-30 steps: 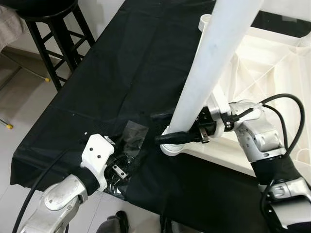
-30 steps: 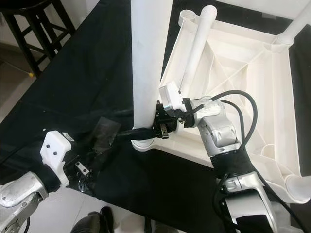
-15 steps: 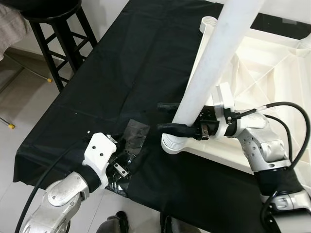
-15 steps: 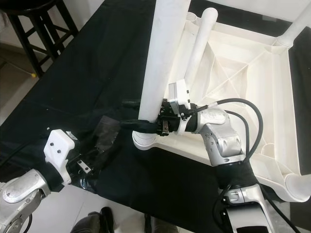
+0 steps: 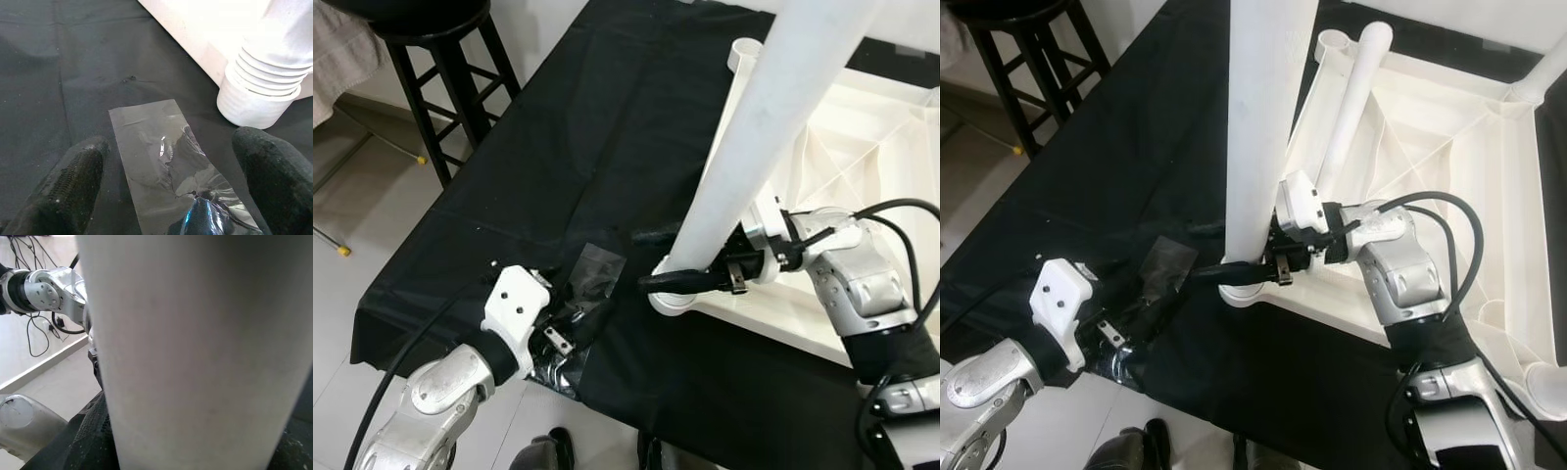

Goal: Building children table

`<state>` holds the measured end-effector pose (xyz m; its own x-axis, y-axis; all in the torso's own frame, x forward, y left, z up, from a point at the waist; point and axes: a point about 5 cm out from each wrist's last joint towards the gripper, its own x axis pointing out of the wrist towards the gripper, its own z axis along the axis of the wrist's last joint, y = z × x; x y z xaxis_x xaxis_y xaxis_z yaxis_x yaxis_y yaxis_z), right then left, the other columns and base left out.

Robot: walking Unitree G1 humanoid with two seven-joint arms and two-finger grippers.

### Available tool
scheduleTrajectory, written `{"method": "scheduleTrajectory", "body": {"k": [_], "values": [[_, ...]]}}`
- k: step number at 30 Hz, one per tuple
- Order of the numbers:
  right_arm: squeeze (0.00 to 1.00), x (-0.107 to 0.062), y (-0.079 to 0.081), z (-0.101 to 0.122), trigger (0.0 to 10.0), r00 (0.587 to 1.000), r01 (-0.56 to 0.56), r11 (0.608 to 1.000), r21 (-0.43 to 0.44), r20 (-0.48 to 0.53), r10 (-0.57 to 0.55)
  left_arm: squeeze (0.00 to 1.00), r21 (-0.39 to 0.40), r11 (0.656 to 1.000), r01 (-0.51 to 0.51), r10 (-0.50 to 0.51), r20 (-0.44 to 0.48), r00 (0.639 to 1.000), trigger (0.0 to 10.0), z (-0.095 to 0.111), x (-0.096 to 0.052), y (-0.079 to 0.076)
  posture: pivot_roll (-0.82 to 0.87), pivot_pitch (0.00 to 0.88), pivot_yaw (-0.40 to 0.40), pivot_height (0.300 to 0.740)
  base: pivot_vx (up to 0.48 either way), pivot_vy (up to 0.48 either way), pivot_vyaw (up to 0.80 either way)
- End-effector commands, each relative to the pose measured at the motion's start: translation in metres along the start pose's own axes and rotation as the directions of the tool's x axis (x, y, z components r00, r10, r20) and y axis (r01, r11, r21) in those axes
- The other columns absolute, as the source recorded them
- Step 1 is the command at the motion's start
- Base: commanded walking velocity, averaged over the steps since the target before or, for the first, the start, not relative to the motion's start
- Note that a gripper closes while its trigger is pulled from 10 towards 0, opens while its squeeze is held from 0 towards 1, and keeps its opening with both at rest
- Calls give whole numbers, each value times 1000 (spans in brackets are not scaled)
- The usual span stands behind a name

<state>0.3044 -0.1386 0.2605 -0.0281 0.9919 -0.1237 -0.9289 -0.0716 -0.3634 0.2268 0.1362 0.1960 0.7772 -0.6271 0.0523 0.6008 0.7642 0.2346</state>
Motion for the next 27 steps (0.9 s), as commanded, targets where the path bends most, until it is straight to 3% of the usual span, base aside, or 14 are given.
{"method": "scheduleTrajectory", "body": {"k": [1,6,7,8,9,10,11,12,13,14,17,21,24,27], "values": [[0,-3,15,-49,10000,994,65,970,235,-104,-41,0,-8,1000,18,-18,-30,999,10000,-7,-1,-3,-21,349,-49,740,0,0,0],[0,-2,16,-55,10000,981,181,949,259,-108,-158,0,-6,1000,20,-20,-31,999,10000,-8,-1,-2,-26,347,-54,740,0,0,0],[0,1,20,-60,10000,958,284,914,290,-130,-257,0,-3,1000,21,-21,-31,999,10000,-8,-1,-2,-29,344,-60,740,0,0,0],[0,1,20,-60,10000,958,284,914,290,-130,-257,0,-3,1000,21,-21,-31,999,10000,-8,-1,-2,-29,344,-60,740,0,0,0],[0,6,26,-64,10000,931,364,880,307,-159,-329,0,-3,1000,18,-18,-29,999,10000,-8,0,-1,-42,344,-64,740,0,0,0],[0,17,34,-77,10000,832,548,785,290,-289,-474,0,1,1000,19,-19,-28,999,10000,-9,0,0,-57,344,-68,740,0,0,0],[0,17,34,-77,10000,832,548,785,290,-289,-474,0,1,1000,19,-19,-28,999,10000,-9,0,0,-57,344,-68,740,0,0,0],[0,27,58,-92,10000,536,831,528,175,-506,-675,0,1,1000,18,-18,-24,1000,10000,-9,2,1,-72,336,-65,740,0,0,0],[0,33,74,-95,10000,469,875,447,184,-550,-692,0,0,1000,18,-18,-18,1000,10000,-9,4,1,-72,336,-65,740,0,0,0],[0,33,74,-95,10000,469,875,447,184,-550,-692,0,0,1000,18,-18,-18,1000,10000,-9,4,1,-72,336,-65,740,0,0,0],[0,52,96,-99,10000,445,894,376,243,-562,-698,0,2,1000,24,-24,1,1000,10000,-8,11,4,-89,323,-41,740,0,0,0],[0,57,78,-98,10000,444,896,375,239,-525,-726,0,20,999,40,-40,14,999,10000,-6,16,8,-87,291,-28,740,0,0,0],[0,54,64,-99,10000,416,909,357,215,-500,-760,0,45,999,27,-28,22,999,10000,-3,17,16,-76,261,-19,740,0,0,0],[0,54,62,-98,10000,388,922,332,201,-500,-774,0,52,999,16,-18,27,999,10000,-1,17,20,-76,261,-19,740,0,0,0]]}}
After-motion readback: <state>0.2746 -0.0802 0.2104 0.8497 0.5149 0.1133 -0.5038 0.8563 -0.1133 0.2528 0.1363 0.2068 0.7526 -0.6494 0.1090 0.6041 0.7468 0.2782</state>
